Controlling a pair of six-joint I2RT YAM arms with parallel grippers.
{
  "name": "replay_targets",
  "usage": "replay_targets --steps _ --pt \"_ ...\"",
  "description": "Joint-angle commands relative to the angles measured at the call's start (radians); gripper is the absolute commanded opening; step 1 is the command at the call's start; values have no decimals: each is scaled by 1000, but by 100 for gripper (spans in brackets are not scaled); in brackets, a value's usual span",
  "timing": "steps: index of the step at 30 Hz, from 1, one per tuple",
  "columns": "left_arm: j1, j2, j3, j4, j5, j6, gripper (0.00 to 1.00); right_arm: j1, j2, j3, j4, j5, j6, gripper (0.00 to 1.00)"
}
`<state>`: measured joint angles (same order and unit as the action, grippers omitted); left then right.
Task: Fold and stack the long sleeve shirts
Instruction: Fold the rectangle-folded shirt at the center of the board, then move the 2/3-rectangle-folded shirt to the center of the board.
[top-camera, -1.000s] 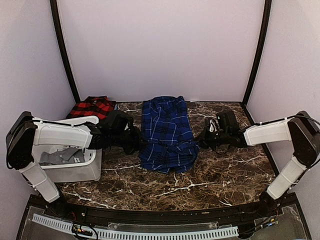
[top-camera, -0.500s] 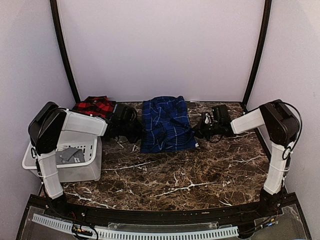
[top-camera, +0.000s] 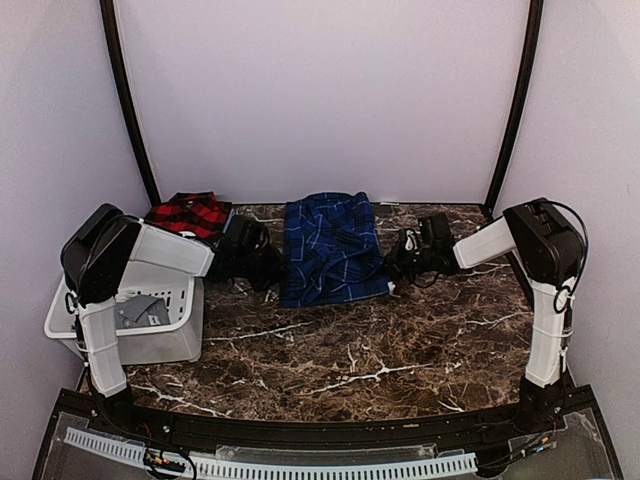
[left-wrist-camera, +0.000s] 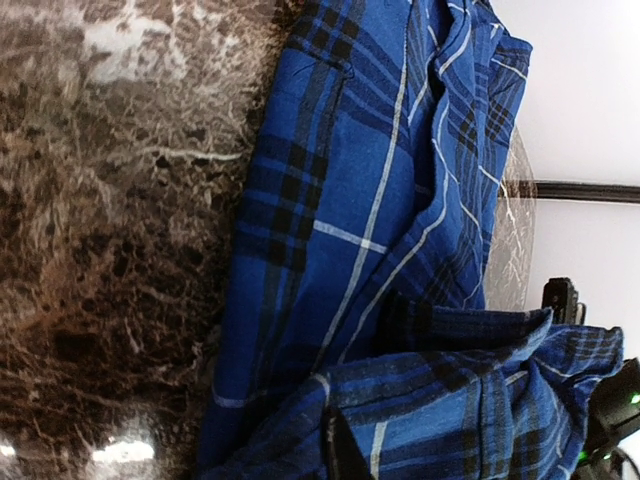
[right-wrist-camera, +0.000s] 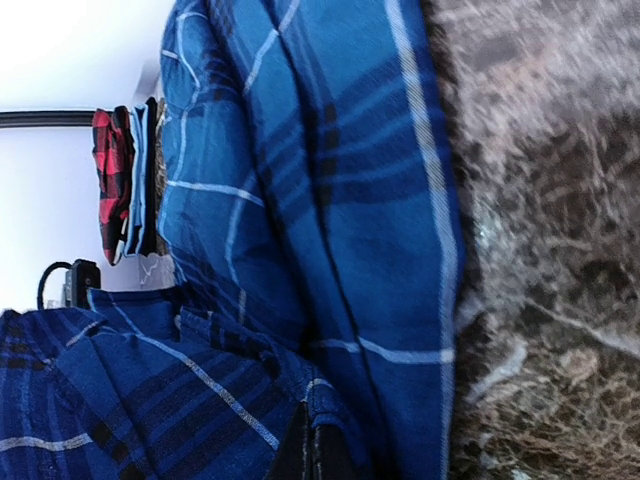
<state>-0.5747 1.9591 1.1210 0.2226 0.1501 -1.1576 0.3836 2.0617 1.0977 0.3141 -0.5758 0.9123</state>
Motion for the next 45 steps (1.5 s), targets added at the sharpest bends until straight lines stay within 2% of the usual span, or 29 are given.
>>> replay_targets --steps 1,2,3,6,10,16,23,25,32,34,37,41,45 --pt "25 11 27 7 17 73 20 -4 -9 59 12 7 -33 11" --pt "28 8 30 5 24 79 25 -5 -15 66 5 7 -40 19" --pt "33 2 38 4 27 95 37 -4 -22 72 -4 9 -47 25" --pt "42 -1 72 -7 66 150 57 -5 -42 96 -46 16 -73 39" --pt "51 9 131 -31 130 222 69 -6 -72 113 -92 34 -109 51" --pt "57 73 228 -74 240 270 72 -8 -119 121 -131 76 -160 64" --pt "58 -7 203 -139 165 318 72 -8 -196 81 -200 128 -266 77" --pt "58 -50 166 -144 141 328 73 -8 -223 50 -209 136 -289 76" --pt "44 -222 7 -201 105 373 71 13 -361 -123 -226 213 -376 56" --pt "23 -255 -32 -245 84 387 68 18 -382 -169 -200 210 -388 48" --pt "1 -294 -106 -247 51 382 56 34 -374 -191 -183 198 -426 41" --pt "-22 -339 -236 -172 35 377 51 52 -339 -195 -178 199 -471 39" --pt "-53 -298 -246 -143 41 397 48 59 -294 -188 -172 184 -492 39"
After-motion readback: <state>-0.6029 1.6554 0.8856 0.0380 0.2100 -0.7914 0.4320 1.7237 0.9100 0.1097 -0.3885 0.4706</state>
